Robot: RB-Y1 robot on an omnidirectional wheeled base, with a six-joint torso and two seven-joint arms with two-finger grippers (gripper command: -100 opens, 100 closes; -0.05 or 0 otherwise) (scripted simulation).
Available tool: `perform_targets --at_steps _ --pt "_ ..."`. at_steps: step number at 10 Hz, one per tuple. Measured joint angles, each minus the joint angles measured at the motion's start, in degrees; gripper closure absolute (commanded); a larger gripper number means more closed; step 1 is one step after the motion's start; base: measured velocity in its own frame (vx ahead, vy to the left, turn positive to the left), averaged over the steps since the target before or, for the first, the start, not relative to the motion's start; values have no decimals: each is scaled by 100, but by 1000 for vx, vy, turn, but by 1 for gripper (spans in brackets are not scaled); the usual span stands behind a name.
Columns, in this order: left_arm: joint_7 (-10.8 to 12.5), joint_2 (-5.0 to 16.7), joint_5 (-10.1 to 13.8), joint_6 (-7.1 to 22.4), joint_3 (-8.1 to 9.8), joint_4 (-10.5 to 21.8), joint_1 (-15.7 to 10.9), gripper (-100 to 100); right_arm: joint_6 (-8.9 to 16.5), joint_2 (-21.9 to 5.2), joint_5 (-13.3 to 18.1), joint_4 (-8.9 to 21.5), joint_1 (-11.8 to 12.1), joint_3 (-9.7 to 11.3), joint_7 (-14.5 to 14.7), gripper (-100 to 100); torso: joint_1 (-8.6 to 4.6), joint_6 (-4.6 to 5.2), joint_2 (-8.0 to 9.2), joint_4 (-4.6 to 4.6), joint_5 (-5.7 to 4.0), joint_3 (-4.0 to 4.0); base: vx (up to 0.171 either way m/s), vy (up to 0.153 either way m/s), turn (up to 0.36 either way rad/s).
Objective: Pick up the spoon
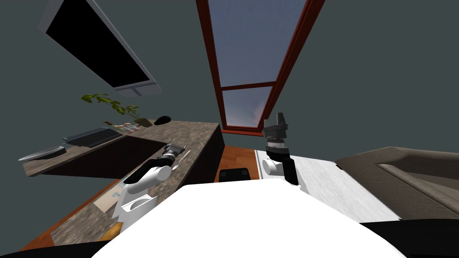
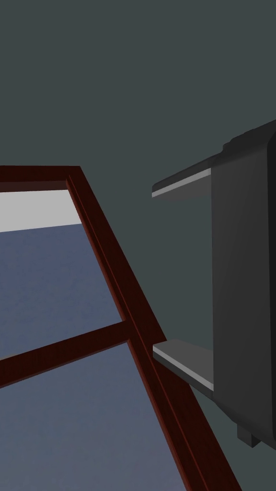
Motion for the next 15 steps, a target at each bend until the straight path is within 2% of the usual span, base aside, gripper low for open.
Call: perform_targets --at_steps 3,10,15 --pt "168 115 214 497 143 139 -35 -100 0 0 0 0 0 0 0 0 2 1 -5 -1 0 -2 29 0 -30" --pt "465 320 514 1588 324 323 -97 -100 0 0 0 0 0 0 0 0 4 0 -1 0 1 -1 26 10 -11" --pt "693 573 808 2420 420 583 -157 -100 0 0 0 0 0 0 0 0 10 0 -7 -1 2 -4 35 19 2"
